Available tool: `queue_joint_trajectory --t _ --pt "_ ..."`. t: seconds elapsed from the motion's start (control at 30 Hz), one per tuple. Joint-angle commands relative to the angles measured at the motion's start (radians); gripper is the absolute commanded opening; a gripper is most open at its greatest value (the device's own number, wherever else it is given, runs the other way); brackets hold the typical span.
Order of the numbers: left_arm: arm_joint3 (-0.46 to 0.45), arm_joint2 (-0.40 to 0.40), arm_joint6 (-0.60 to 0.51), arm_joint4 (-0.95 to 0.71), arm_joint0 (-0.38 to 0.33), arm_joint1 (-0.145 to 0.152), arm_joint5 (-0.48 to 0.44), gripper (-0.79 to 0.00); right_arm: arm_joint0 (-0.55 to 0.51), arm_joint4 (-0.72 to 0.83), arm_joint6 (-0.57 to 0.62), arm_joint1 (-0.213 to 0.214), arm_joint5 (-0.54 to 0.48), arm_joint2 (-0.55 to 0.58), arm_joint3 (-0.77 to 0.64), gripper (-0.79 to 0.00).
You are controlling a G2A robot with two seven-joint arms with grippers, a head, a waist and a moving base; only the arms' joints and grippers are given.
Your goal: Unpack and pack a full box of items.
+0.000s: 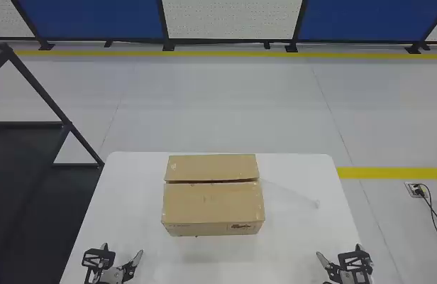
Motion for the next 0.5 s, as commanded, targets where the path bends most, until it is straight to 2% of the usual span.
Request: queue_joint_trajectory --t 0.0,0.17,0.3,0.47 --pt "0.004 -0.018 0.007 -0.018 -0.006 0.002 -0.033 0.0 0.0 0.001 -0.007 -0.002 0.0 -0.007 -0.017 0.0" --pt "0.004 -0.072 0.05 -0.069 -0.015 0.002 -0.054 0.0 -0.012 -0.007 -0.013 -0.007 0.018 -0.025 -0.085 0.0" --pt "0.01 -0.118 0.093 -0.091 -0.027 0.007 -0.121 0.0 -0.019 -0.01 -0.004 -0.01 0.023 -0.03 -0.146 0.0" --pt "0.039 -0.148 0.173 -0.145 -0.081 0.009 -0.208 0.0 -0.003 -0.039 0.028 -0.016 0.071 -0.057 -0.218 0.0"
